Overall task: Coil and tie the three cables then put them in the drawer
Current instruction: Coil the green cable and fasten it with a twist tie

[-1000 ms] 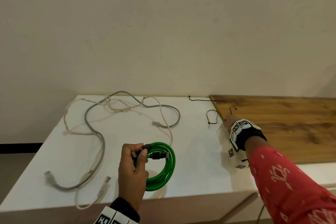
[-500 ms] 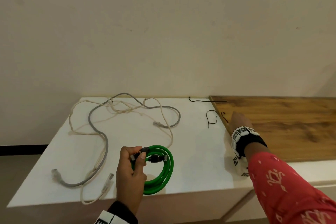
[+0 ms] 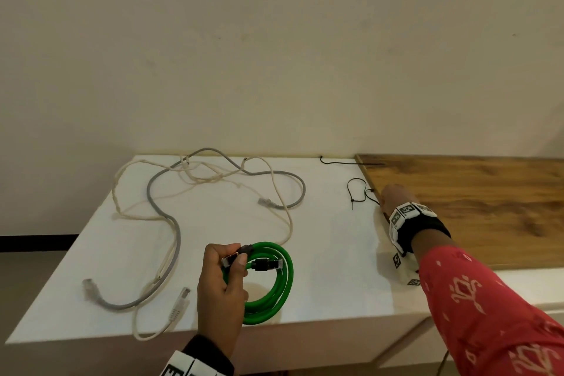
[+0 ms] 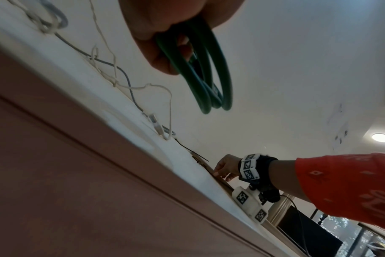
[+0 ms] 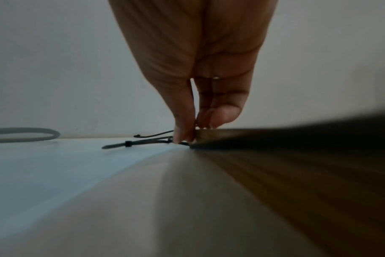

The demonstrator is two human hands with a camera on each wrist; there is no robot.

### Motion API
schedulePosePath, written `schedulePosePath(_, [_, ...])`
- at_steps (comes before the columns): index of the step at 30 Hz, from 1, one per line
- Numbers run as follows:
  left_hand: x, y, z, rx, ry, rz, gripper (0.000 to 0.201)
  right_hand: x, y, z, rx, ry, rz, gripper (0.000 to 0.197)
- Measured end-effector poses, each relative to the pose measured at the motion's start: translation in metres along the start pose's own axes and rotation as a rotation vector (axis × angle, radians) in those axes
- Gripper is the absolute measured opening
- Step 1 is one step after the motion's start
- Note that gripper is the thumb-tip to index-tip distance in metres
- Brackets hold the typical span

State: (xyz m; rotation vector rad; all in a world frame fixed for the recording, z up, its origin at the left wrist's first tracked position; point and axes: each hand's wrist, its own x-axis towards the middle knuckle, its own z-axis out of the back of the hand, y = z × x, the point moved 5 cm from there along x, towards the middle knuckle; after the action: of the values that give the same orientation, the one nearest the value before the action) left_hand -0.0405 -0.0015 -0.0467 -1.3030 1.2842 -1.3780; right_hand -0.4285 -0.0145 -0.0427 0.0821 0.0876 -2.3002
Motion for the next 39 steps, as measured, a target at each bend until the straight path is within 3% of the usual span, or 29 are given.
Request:
schedulePosePath(4, [-0.004, -0.008, 0.002, -0.004, -0.004, -0.004, 0.021, -0.015, -0.002, -0.006, -0.097, 0.037, 0.041, 0.021])
schedulePosePath(9, [-0.009, -0.011, 0.006, -0.003, 0.000, -0.004, 0.021, -0.022, -0.005, -0.003, -0.032, -0.034, 0.058, 0.025])
schedulePosePath(13, [-0.007, -0.008, 0.004, 0.001, -0.011, 0.007, 0.020, -0.015, -0.002, -0.013, -0.018, 0.062, 0.065, 0.039])
schedulePosePath(17, [-0.005, -0.003, 0.003, 0.014, -0.013, 0.026, 0.019, -0.010, -0.003, -0.013, -0.018, 0.092, 0.004, 0.034])
schedulePosePath(23, [-0.007, 0.001, 0.003, 0.022, 0.010, 0.026, 0.017, -0.013, -0.002, -0.014, -0.040, 0.079, 0.034, 0.039])
schedulePosePath(32, [-0.005, 0.004, 0.004, 0.018, -0.010, 0.019, 0.017, -0.022, 0.003, -0.012, -0.104, 0.108, 0.017, 0.032])
schedulePosePath(35, [-0.006, 0.003, 0.004, 0.009, -0.020, 0.027, 0.017, -0.039, 0.011, 0.007, 0.081, 0.039, 0.035, 0.023])
schedulePosePath(39, [-0.010, -0.012, 0.005, 0.004, -0.026, 0.002, 0.017, -0.087, 0.021, 0.039, 0.647, -0.022, 0.139, 0.026])
